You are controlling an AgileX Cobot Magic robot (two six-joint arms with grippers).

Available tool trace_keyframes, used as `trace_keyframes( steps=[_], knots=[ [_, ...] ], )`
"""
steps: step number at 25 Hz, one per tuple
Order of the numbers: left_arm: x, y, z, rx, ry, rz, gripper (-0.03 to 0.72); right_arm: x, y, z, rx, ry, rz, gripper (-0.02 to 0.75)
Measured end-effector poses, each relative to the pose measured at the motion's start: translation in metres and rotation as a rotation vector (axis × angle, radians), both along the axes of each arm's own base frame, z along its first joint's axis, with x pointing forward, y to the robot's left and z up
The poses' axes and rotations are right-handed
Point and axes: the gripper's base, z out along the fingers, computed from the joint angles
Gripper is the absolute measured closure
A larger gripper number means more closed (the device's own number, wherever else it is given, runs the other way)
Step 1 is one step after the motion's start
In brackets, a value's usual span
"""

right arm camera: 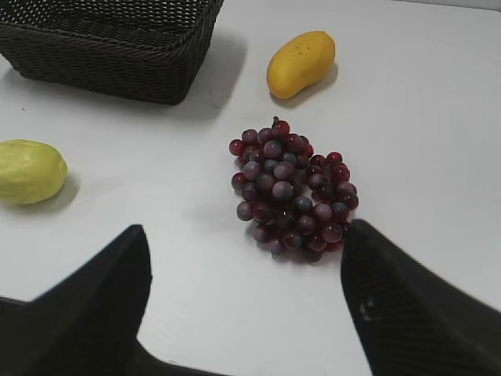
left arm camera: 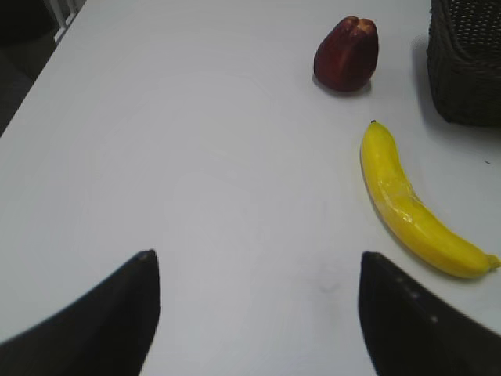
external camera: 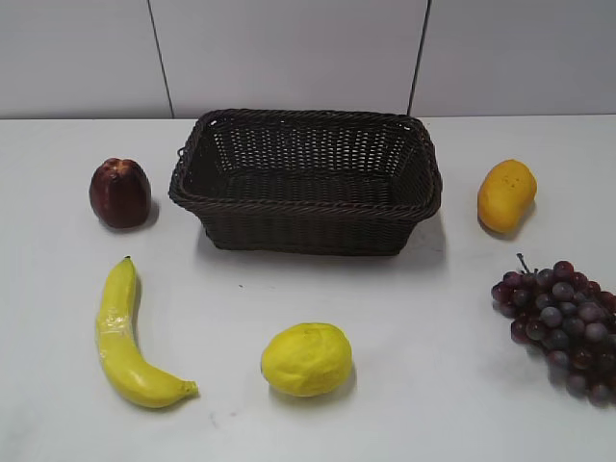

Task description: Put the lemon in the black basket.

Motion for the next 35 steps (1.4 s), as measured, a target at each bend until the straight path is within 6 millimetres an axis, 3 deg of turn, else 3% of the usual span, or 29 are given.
trace_keyframes(
  steps=[35],
  knots=[
    [0.0, 0.0, 0.0, 0.0, 0.0, 0.0, 0.099, 0.0, 0.0, 0.0, 0.0, 0.0, 0.0, 0.167]
  ],
)
